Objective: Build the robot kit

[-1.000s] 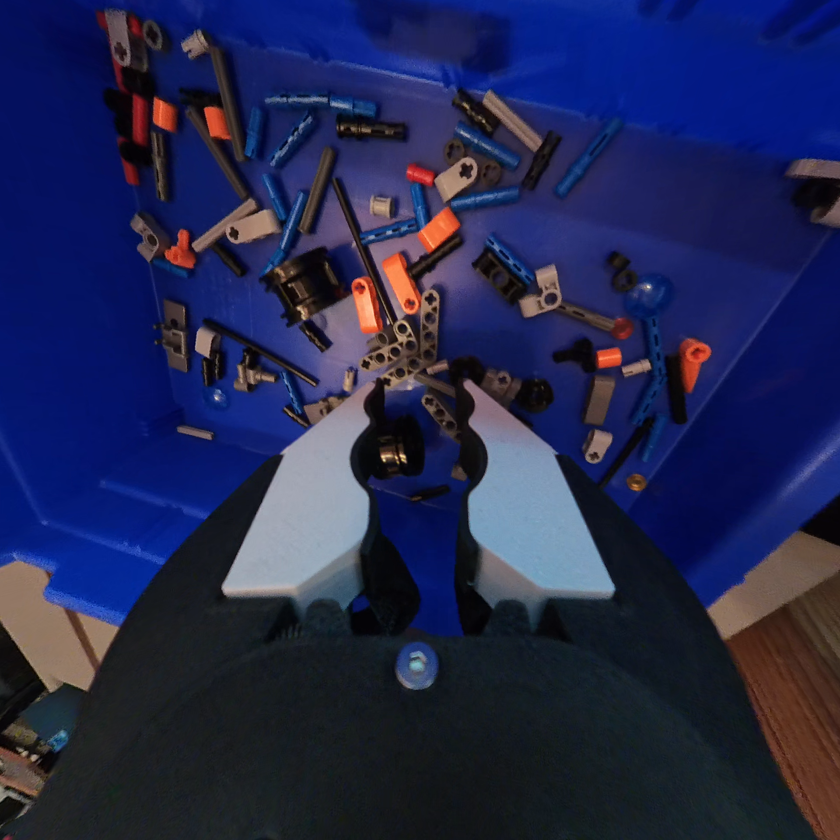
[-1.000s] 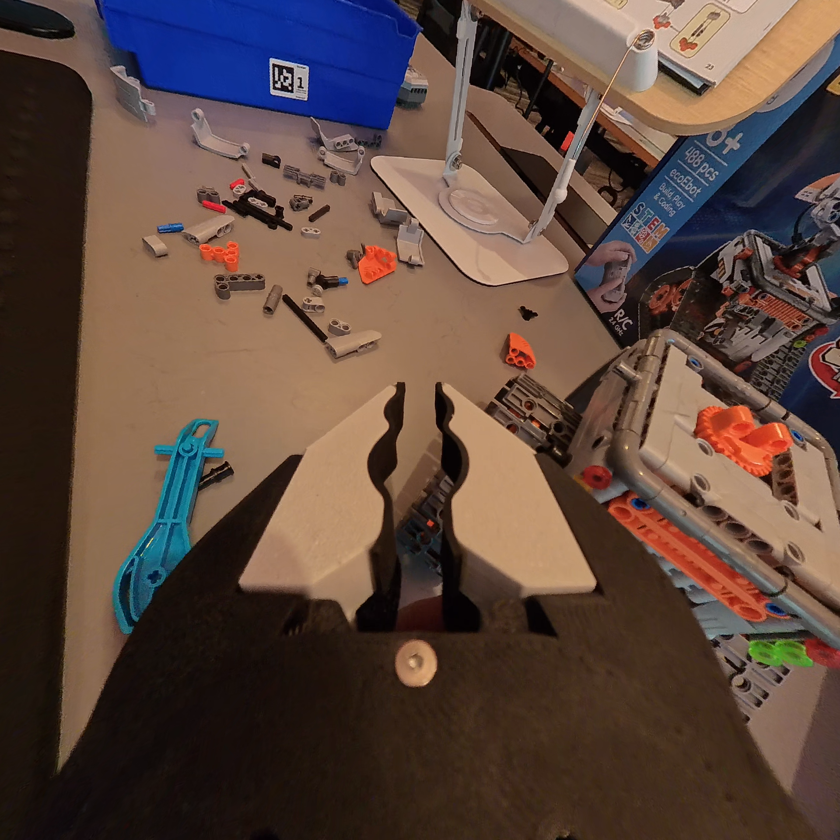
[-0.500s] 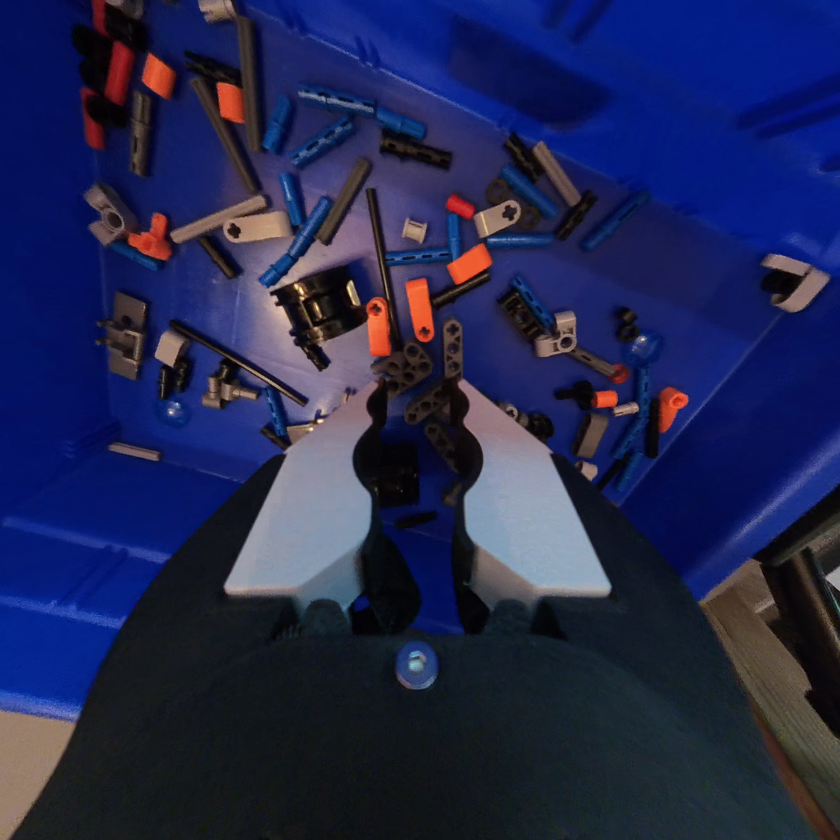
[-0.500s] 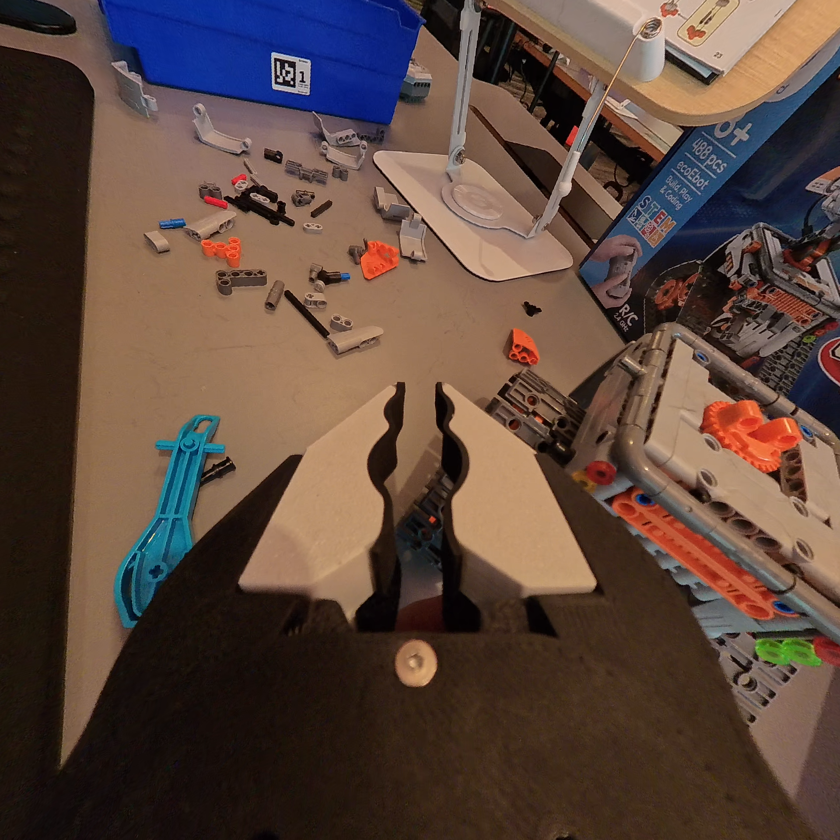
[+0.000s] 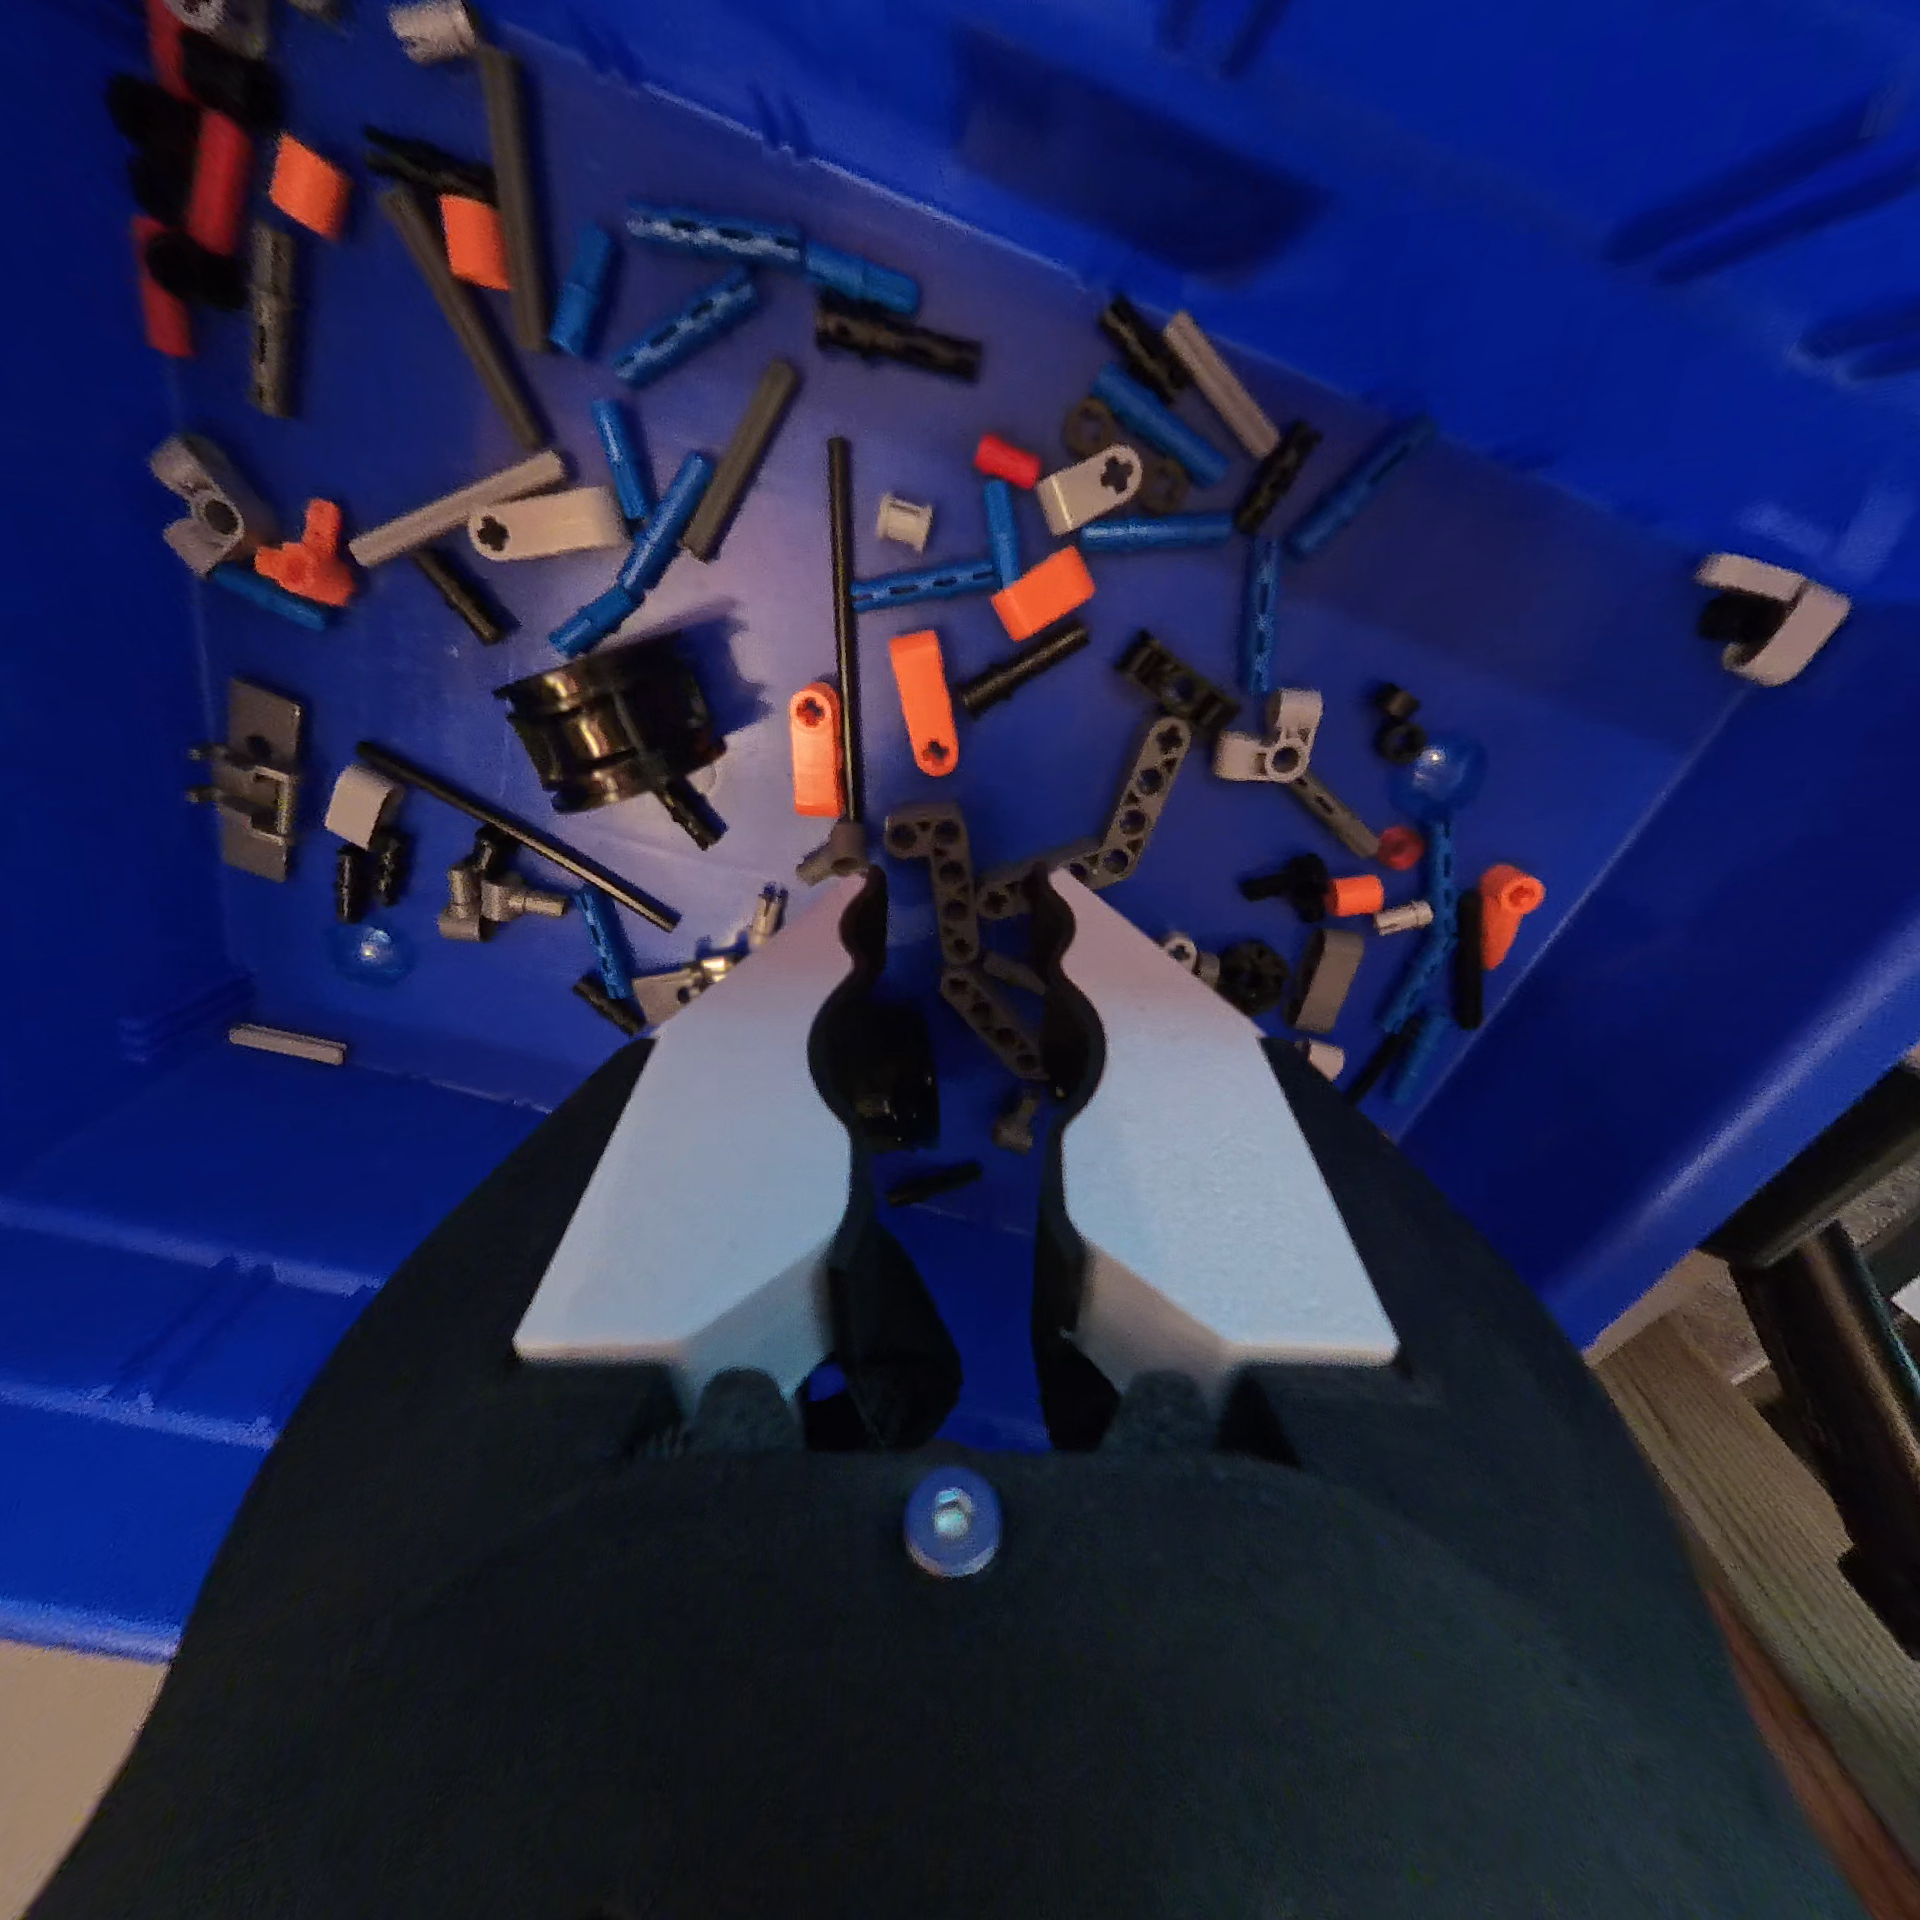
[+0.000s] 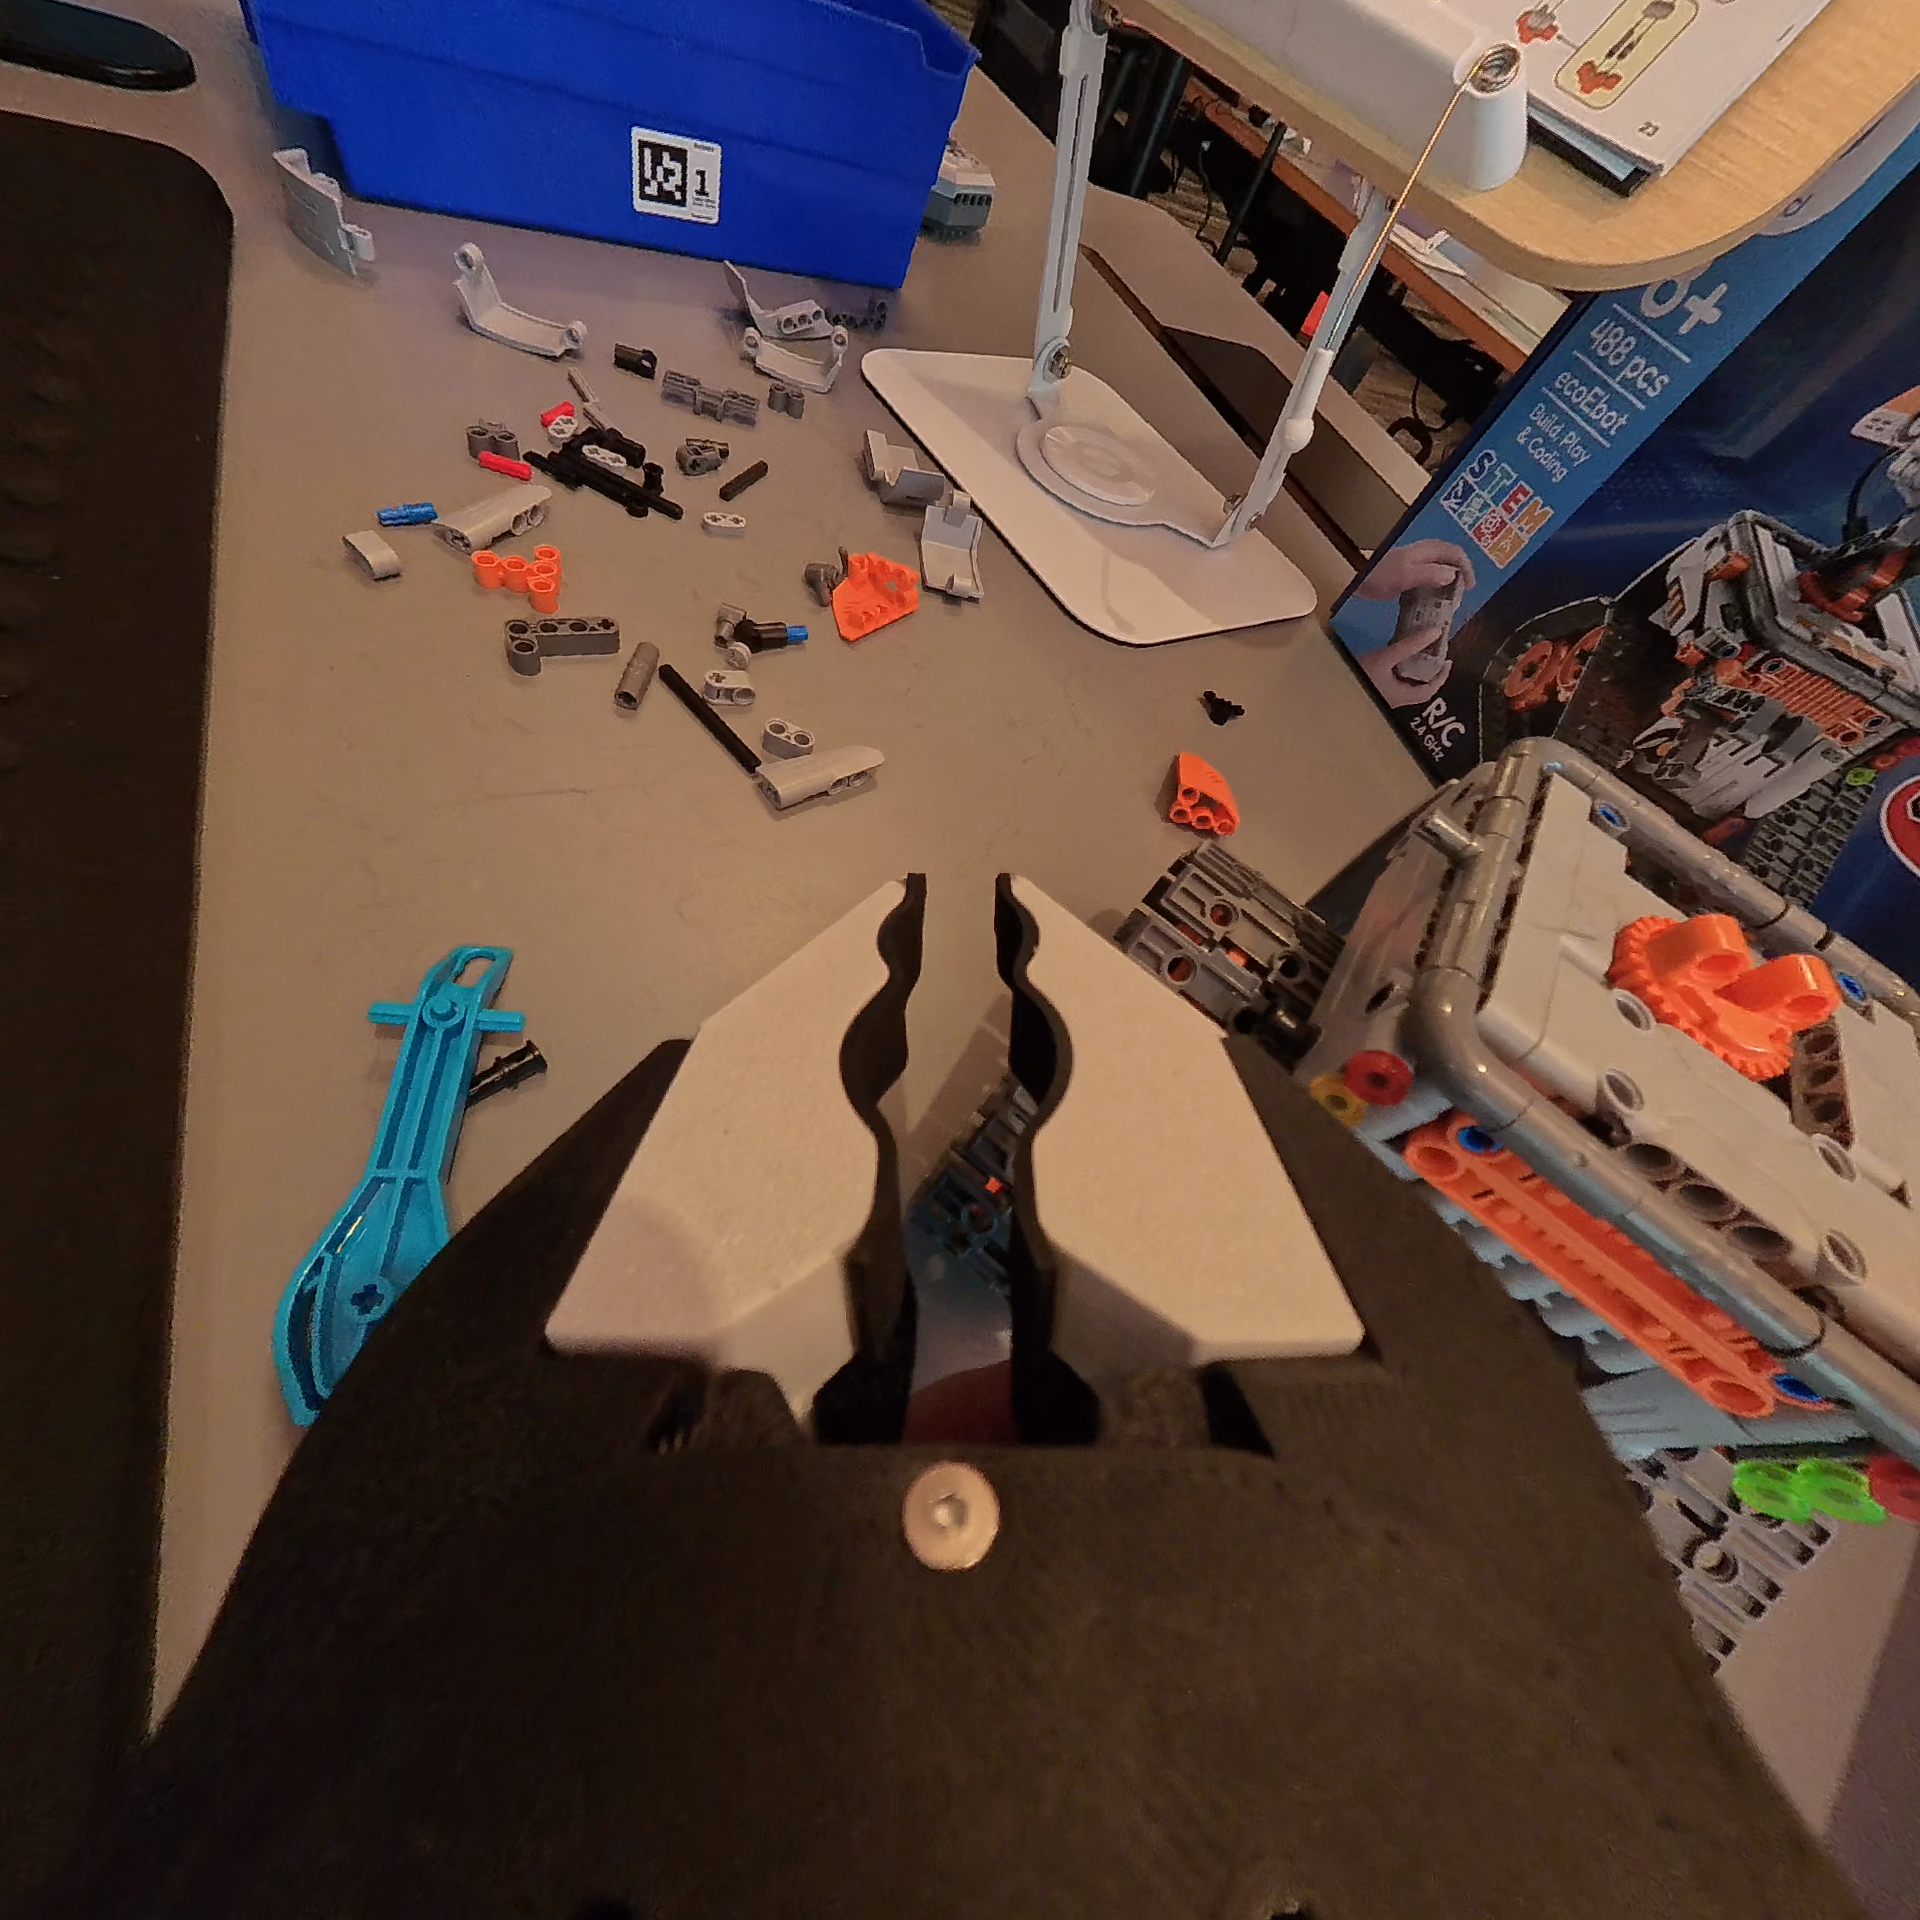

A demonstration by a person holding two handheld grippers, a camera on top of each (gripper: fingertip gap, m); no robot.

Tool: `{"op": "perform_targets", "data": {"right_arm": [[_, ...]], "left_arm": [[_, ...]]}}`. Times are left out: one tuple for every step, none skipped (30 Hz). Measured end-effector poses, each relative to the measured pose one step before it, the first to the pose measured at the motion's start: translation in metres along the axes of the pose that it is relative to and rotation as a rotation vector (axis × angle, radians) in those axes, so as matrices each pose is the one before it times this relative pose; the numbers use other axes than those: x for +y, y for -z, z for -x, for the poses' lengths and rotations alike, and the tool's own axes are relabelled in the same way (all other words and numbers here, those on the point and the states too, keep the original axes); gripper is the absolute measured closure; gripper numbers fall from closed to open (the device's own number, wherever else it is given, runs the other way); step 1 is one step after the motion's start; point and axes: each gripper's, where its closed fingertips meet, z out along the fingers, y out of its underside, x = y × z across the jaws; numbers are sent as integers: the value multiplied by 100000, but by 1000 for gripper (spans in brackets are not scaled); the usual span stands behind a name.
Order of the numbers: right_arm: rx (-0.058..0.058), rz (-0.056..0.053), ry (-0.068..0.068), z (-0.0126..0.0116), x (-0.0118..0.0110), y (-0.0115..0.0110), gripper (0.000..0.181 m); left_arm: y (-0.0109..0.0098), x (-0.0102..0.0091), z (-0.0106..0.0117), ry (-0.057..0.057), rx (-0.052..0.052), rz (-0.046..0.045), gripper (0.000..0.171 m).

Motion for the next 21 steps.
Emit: {"op": "perform_targets", "data": {"right_arm": [[17, 0, -14, -1, 0, 0, 170], [27, -20, 21, 1, -13, 7, 170], [53, -46, 31, -7, -12, 13, 170], [17, -81, -24, -2, -12, 19, 170], [1, -97, -10, -1, -14, 18, 170], [2, -91, 9, 1, -18, 10, 170], [-70, -71, -47, 6, -1, 11, 170], [-61, -52, -49, 8, -3, 4, 170], [-44, -14, -2, 15, 10, 8, 170], [-65, 3, -12, -3, 6, 4, 170], [-53, 0, -35, 1, 1, -5, 170], [-55, 26, -69, 10, 9, -15, 170], [-57, 87, -51, 0, 32, -10, 170], [-42, 48, -2, 4, 12, -13, 170], [-16, -1, -11, 12, -1, 4, 170], [44, 47, 30, -8, 7, 3, 170], [95, 40, 60, -9, 5, 7, 170], [95, -43, 45, -8, -21, 22, 170], [93, -83, 16, -15, -12, 19, 170], [76, -48, -16, -14, -3, 29, 170], [34, -39, -9, -14, -5, 17, 170]], "left_arm": [[-28, -228, 23, 978, 393, -450, 150], [-30, -190, -70, 143, 626, -406, 155], [-18, -136, 52, 588, -38, -435, 155], [-2, -48, 50, 2069, 403, -119, 156], [-7, -46, 115, 1650, 76, -417, 156], [17, 9, 155, 384, -560, -261, 156], [48, 154, 130, 890, -283, 387, 155], [77, 147, 182, 752, -571, 218, 154], [135, 21, 111, 420, -328, -667, 153], [123, 16, -132, 42, 1061, -740, 153], [31, 179, -80, -162, 551, 564, 152], [-47, 275, 186, -1120, -1298, 1648, 151], [-129, 284, 49, -1600, -647, 2101, 150], [-126, 116, -179, -1655, 657, 1357, 149], [-108, -51, 98, -1934, -976, 663, 149], [-128, 56, 172, -2359, -1508, 1579, 148], [-199, 252, 137, -2150, -1118, 2739, 148], [-208, 87, 87, -1456, -500, 1657, 150], [-112, -141, -249, -1066, 1716, 9, 154], [22, -229, -77, -169, 499, -1014, 156], [-4, -41, 40, -344, -402, 59, 157]]}}
